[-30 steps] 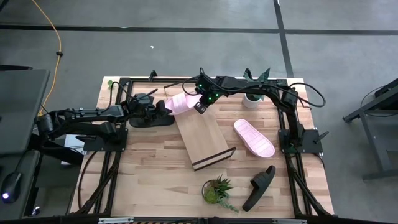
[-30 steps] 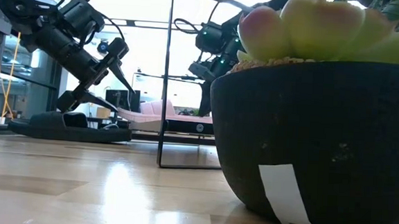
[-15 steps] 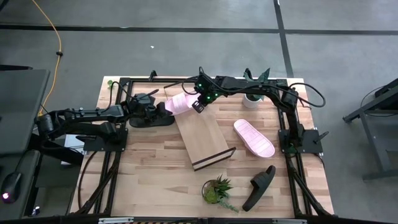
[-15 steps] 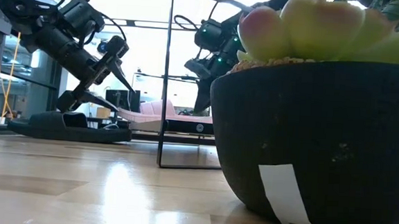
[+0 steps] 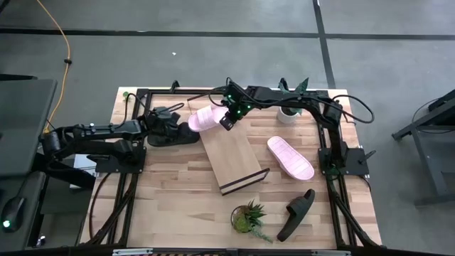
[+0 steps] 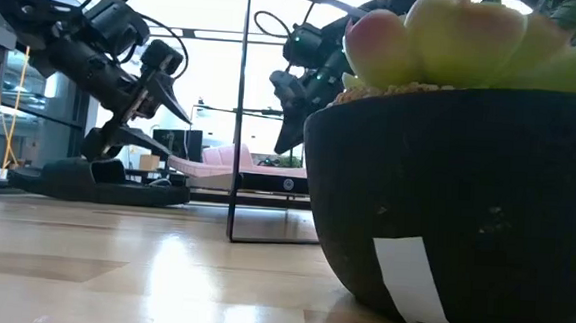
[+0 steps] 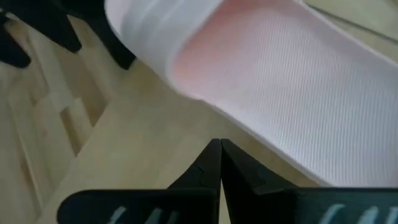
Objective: Pick and place slides into the shelf
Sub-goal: Put the pink slides on the shelf
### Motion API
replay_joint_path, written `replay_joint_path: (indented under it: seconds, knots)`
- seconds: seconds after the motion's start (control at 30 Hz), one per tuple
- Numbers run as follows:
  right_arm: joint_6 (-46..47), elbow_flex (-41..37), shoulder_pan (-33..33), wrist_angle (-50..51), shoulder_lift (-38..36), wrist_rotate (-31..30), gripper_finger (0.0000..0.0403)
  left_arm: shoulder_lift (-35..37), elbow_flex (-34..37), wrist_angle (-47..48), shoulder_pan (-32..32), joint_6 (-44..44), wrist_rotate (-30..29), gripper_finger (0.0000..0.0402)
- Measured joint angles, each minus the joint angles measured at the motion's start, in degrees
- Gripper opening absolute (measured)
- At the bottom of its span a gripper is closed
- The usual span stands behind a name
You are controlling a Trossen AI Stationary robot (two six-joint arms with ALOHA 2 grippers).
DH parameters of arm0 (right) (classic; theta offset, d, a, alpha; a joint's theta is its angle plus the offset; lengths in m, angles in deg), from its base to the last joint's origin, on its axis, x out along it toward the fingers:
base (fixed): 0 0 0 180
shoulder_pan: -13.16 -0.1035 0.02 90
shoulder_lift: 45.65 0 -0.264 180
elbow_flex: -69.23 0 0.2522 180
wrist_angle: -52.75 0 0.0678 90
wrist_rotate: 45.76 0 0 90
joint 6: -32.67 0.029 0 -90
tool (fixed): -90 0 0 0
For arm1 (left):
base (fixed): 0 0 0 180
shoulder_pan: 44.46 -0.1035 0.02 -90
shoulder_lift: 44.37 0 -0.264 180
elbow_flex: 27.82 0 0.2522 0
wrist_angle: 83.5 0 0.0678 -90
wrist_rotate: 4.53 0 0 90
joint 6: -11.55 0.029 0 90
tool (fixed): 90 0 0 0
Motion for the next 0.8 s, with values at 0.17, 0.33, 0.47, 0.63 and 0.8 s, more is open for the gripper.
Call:
replay_joint_path:
  seconds: [0.17,0.33,0.47,0.63,0.8]
  knots:
    - [-1.05,0.0,0.0,-0.16,-3.44,-0.08,0.0,0.32,0.03,-0.76,0.04,2.32,5.07,0.0239]
    - [-1.15,0.0,-0.48,-0.03,-7.79,1.87,0.0,0.68,0.05,-2.62,0.02,3.98,6.21,0.0237]
    - [-1.29,0.0,-1.81,0.91,-11.55,5.17,0.0,0.71,0.01,-6.47,0.02,4.93,8.87,0.0225]
    - [-2.16,0.0,-4.18,5.04,-16.36,5.45,0.0,0.73,-0.25,-7.79,0.03,4.78,13.81,0.0199]
    - [-2.76,0.0,-7.52,13.78,-19.8,-1.13,0.0,1.03,-0.42,-7.71,2.28,4.78,15.37,0.0169]
